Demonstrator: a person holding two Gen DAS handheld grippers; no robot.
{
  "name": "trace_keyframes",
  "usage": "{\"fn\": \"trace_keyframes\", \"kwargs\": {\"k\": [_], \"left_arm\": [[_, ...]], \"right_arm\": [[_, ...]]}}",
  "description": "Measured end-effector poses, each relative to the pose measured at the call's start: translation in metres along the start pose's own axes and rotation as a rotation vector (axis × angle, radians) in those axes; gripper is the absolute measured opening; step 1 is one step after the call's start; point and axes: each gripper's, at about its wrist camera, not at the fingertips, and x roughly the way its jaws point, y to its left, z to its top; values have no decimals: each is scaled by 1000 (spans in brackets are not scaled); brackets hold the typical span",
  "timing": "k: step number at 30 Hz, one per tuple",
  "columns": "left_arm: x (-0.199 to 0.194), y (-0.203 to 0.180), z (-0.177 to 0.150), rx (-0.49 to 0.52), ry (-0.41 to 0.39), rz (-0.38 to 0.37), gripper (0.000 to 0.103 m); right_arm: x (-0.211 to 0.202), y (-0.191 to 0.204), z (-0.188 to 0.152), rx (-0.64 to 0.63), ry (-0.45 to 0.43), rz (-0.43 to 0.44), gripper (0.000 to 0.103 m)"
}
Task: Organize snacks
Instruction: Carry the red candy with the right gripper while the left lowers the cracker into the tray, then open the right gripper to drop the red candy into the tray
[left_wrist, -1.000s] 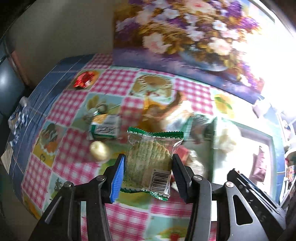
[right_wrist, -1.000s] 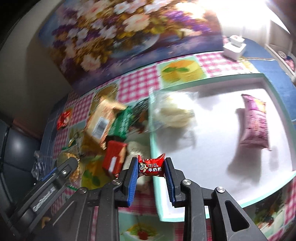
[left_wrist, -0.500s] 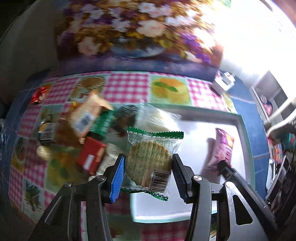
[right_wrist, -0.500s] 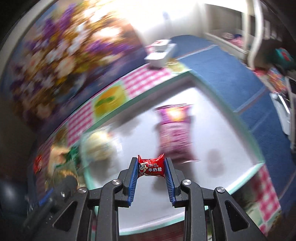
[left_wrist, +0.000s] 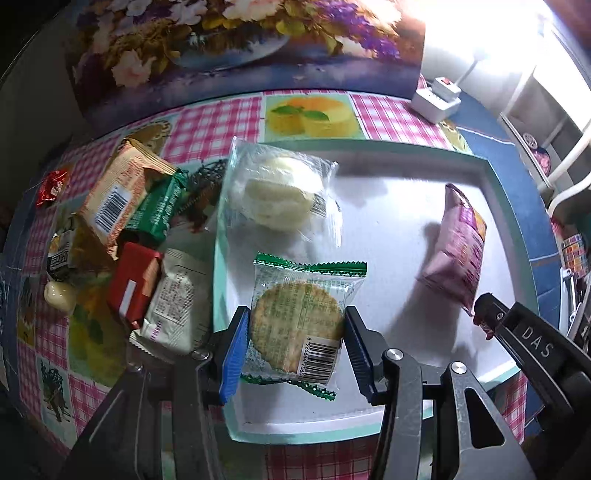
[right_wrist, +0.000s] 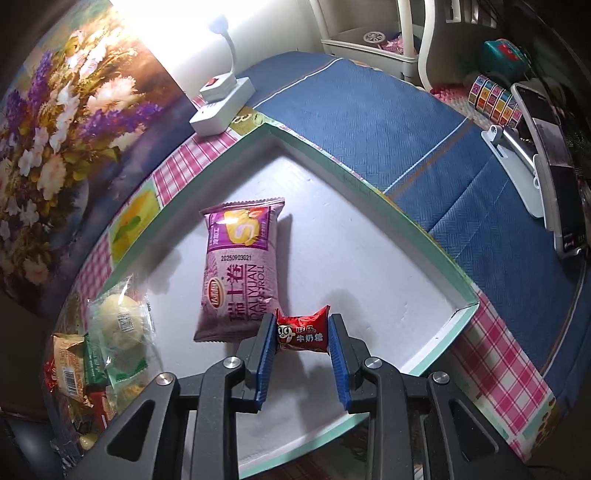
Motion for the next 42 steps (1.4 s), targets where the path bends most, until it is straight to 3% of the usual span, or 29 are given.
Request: {"fn": "trace_keyframes", "kwargs": {"k": [9,13,23,24,25,26,31,38,42], "left_arm": [[1,2,2,-16,10,-9,53],[-2,3,3,-21,1,-6,69],[-8,7,4,-35,0,7,71],[-8,8,4,-39,0,12,76],[-8,9,5,-44,-1,22,86],[-8,10,6,-50,-3,34,90],[-9,19,7,-84,-3,49,91],[-9,35,8,-149,-28,130,98],[-8,51,9,-210,-20,139,98]], "right_arm": [[3,-5,-3,20,6,-22,33],[2,-6,-2,30,4,-31,34],[2,1,-1,13,8,-18,34],[3,1,-1,8,12,-19,41],[4,2,-1,5,13,-19,58],[3,2,-1,4,11,-26,73],[1,3,0,-5,-5,-39,75],[7,7,-1,-42,5,-61,102],[6,10,-1,-62,-1,-63,103]]}}
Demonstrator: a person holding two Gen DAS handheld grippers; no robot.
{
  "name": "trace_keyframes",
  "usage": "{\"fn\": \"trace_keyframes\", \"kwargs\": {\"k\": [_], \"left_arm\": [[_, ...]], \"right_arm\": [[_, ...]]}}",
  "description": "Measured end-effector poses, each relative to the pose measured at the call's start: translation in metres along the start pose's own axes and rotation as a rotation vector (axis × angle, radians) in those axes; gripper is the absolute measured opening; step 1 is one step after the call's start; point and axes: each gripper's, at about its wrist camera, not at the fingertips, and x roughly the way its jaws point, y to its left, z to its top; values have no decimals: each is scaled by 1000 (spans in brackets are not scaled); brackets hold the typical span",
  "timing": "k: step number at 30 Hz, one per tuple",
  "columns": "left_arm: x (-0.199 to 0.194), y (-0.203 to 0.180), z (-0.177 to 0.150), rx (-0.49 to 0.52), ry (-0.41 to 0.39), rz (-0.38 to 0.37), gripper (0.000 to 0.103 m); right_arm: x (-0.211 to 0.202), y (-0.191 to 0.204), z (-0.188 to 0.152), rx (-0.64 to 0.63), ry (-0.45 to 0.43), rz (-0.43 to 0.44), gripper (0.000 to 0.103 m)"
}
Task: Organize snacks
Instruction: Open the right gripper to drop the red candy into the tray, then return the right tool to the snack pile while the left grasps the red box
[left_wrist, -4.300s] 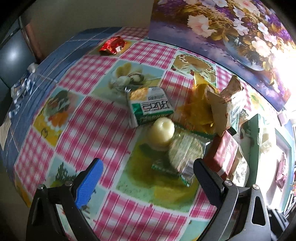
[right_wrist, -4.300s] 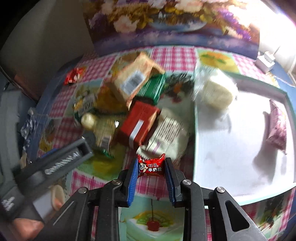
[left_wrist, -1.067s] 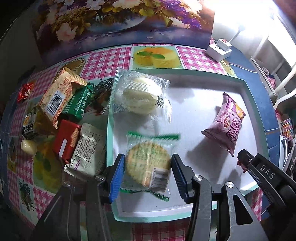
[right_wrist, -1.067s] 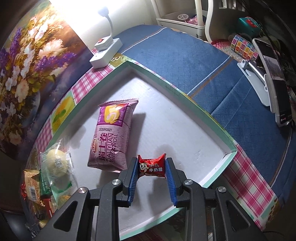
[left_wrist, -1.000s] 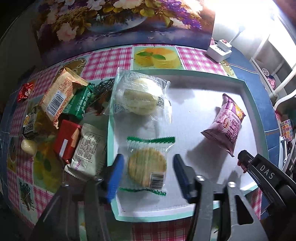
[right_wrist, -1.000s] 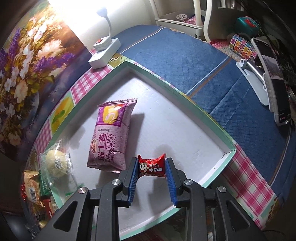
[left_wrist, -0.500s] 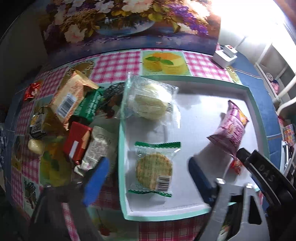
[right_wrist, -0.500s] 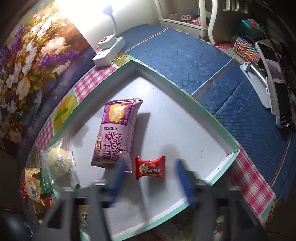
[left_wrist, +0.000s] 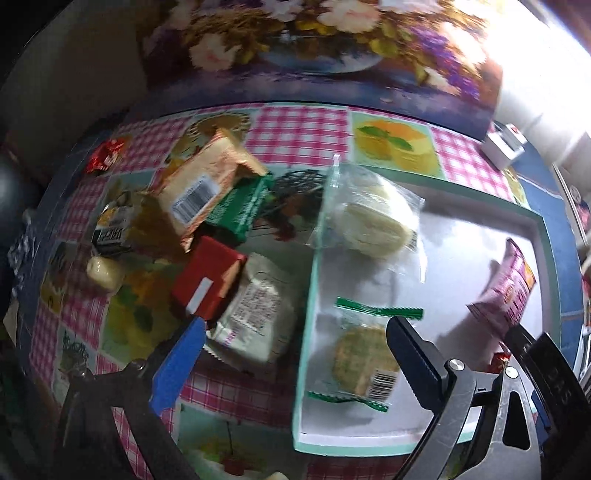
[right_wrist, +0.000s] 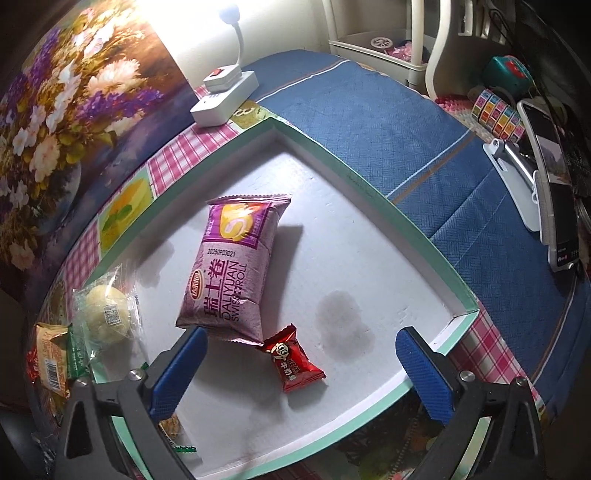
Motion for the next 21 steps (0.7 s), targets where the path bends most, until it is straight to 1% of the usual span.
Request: {"fn": "trace_keyframes", "kwargs": {"k": [3,7,10,14,17,18,19,21], "left_arm": [[1,9,1,-35,-7,7,98],[2,16,3,-53,-17,20,98],[3,20,4,-69,-8,9,98],[3,30,6,-88,2,-7,98],[1,40,9,-91,-7,16,98],[0,43,9,-90,-10,23,98],[0,47,10,-90,-14,29,98],[-1,59,12,-99,-21,48,98]], "right_arm": [[0,2,0,-12,-5,3,103],[0,5,-1,-24,-12,11,103],[-2,10,-1,-48,-25,18,103],[-8,25,-3,-115,-49,37,103],[-14,38,-6,-185,-91,44,103],[-15,42,-7,-201,-94,44,103],[-16,45,-8,-213,-87,51,103],[-17,50,-10,-214,-58,92,103]]}}
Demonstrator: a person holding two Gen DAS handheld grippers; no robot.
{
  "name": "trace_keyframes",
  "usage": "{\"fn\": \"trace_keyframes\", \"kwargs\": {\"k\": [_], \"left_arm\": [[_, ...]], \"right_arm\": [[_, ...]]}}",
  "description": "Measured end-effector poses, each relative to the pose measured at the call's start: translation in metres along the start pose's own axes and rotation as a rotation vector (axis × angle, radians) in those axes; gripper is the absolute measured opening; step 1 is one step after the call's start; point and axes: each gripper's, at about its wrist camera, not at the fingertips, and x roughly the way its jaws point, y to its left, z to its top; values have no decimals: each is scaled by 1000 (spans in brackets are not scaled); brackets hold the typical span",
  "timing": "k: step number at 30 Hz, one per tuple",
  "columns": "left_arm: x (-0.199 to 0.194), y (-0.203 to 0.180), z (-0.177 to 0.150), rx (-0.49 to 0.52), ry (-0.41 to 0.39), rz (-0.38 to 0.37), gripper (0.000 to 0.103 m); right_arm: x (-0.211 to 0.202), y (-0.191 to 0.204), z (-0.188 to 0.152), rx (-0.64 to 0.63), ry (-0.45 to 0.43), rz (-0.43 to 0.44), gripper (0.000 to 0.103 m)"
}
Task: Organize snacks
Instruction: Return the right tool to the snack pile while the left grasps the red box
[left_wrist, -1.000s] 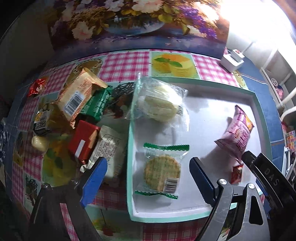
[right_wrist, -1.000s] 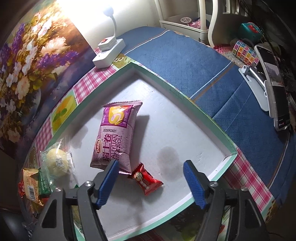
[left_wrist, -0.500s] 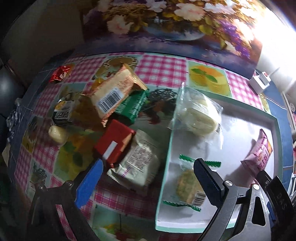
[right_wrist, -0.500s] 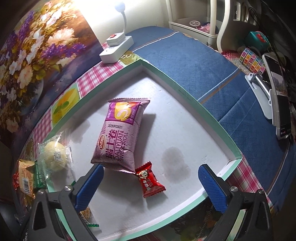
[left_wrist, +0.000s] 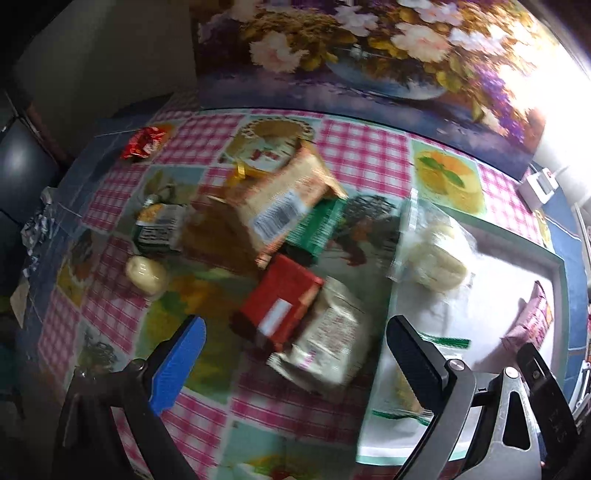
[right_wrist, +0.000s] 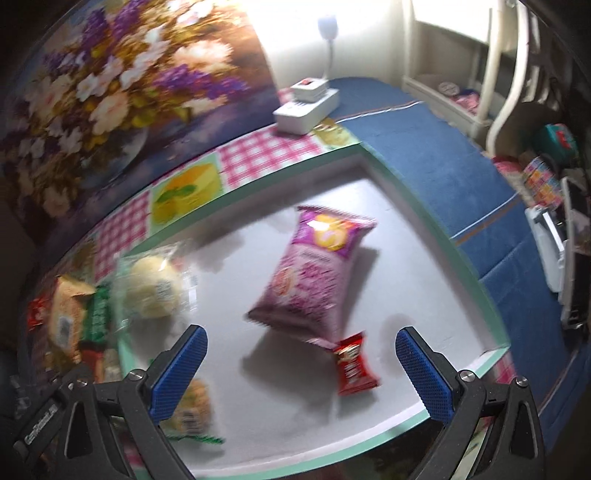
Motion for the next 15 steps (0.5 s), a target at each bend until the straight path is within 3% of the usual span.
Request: {"fn": "trace_keyframes", "kwargs": {"k": [9,15], "left_arm": [[0,62,17,-84,-27,84,98],[1,102,17,-161,-11,85,98]], "right_arm": [[-9,49,-18,-139,29,70,103],[-10,89,-39,-250,70,141,103]]}}
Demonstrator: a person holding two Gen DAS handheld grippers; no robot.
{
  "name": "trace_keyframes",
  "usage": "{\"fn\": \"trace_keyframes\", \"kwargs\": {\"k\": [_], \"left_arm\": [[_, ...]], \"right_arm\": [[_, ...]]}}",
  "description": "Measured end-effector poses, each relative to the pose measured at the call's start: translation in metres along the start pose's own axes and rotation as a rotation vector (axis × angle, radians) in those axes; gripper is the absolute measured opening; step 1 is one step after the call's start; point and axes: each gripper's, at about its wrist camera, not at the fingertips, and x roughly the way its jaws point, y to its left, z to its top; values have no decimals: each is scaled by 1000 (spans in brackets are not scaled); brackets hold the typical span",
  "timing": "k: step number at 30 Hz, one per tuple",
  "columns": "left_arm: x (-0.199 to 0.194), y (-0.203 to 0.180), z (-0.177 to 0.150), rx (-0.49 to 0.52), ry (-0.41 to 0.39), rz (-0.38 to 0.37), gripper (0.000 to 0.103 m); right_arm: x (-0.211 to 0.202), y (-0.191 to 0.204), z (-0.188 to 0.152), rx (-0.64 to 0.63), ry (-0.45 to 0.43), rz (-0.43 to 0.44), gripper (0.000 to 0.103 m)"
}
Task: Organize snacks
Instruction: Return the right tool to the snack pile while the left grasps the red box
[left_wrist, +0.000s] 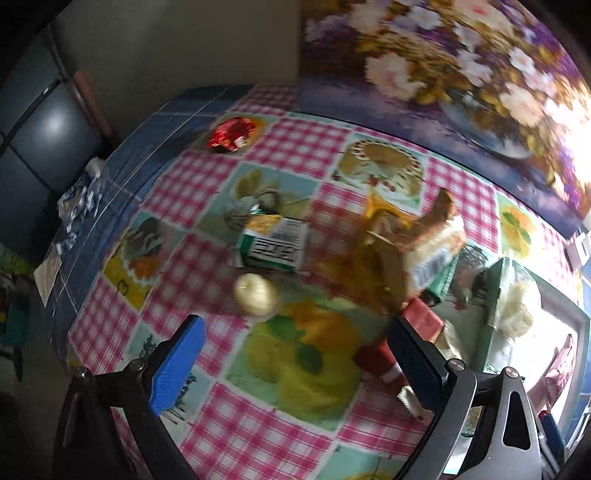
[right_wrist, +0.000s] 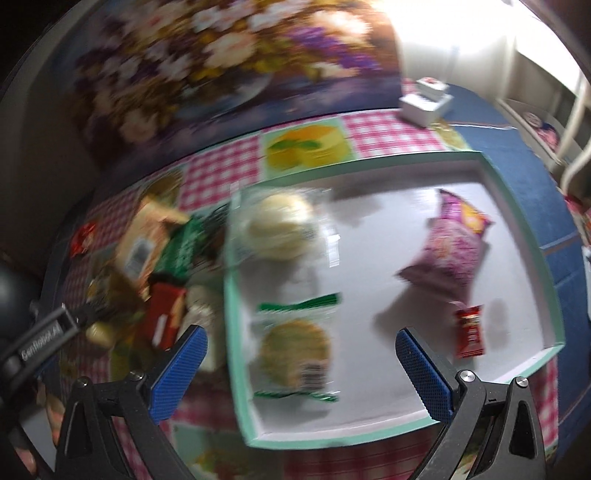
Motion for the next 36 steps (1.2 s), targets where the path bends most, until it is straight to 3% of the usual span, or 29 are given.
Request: {"fn": "trace_keyframes", "kwargs": {"k": [13,27,35,36], "left_arm": [[17,35,5,-77,50,-43,98],[58,-42,1,84,180,-211,98],[67,-70,-5,130,202,-255,98],[68,-71,-6,133,204,-254,92]], "right_arm": [[25,43,-14,-77,64,50,103],[36,23,3,-53,36,-111,103],[37,3,12,9,27,-147,103],[39,2,11,11,32,-148,103]]}}
